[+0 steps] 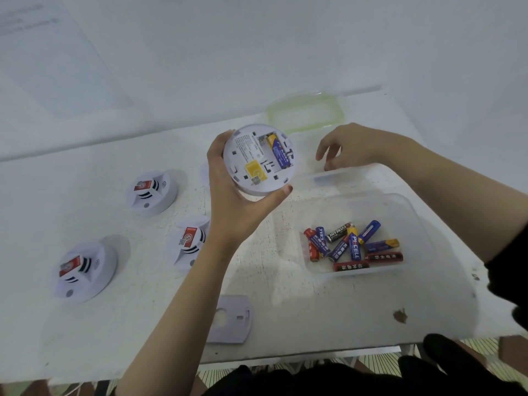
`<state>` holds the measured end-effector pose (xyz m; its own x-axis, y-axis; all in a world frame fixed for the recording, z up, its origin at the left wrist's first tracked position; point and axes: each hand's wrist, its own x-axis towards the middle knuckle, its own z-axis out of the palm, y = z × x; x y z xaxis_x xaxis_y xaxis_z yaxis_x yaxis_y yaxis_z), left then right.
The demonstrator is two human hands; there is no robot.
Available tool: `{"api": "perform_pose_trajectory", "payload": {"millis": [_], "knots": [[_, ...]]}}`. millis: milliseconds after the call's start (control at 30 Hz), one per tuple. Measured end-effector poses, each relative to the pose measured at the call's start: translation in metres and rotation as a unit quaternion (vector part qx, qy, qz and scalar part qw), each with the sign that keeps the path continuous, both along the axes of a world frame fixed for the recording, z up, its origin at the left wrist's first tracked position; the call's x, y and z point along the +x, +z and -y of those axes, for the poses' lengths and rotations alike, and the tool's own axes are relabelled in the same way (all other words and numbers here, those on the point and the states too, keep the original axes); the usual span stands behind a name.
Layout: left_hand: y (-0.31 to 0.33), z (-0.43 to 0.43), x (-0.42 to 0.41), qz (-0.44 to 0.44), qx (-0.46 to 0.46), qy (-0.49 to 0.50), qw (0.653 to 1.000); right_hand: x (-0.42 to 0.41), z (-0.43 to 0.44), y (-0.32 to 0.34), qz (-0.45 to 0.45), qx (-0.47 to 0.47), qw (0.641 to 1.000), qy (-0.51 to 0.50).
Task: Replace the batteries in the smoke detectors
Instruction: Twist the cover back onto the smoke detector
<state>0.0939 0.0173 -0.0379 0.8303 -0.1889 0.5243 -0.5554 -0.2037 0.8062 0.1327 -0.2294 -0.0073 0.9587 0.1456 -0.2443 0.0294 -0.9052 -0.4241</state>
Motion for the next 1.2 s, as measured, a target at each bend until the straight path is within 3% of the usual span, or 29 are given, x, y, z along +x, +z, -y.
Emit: {"api": "perform_pose_trajectory", "payload": {"millis": [267,400,567,700,833,900,1067,1200], "knots": [[0.002,-0.004,-0.004,-0.004,-0.005,0.006,1.0,0.003,-0.003,-0.002,0.006,-0.044,0.999,-0.017],[0.001,-0.003,-0.005,-0.011,-0.003,0.012,1.0,0.001,-0.001,-0.003,0.042,-0.011,0.998,-0.046],[0.001,-0.004,-0.003,-0.011,0.002,0.016,1.0,-0.011,0.005,0.003,0.072,0.178,0.975,-0.11],[0.001,-0.001,-0.003,0.0,0.001,0.032,1.0,-0.037,-0.011,0.019,0.144,0.373,0.908,-0.123],[0.001,0.004,-0.006,0.018,-0.004,0.059,0.998,-0.072,-0.04,0.028,0.222,0.479,0.843,-0.102],[0.0,0.005,-0.007,0.02,-0.002,0.052,0.998,-0.089,-0.054,0.024,0.246,0.473,0.84,-0.101],[0.001,0.008,-0.014,0.0,-0.013,0.008,1.0,-0.109,-0.074,0.012,0.34,0.345,0.874,-0.049],[0.003,0.005,-0.025,-0.018,-0.013,0.0,1.0,-0.11,-0.077,0.002,0.384,0.305,0.871,-0.012]]}}
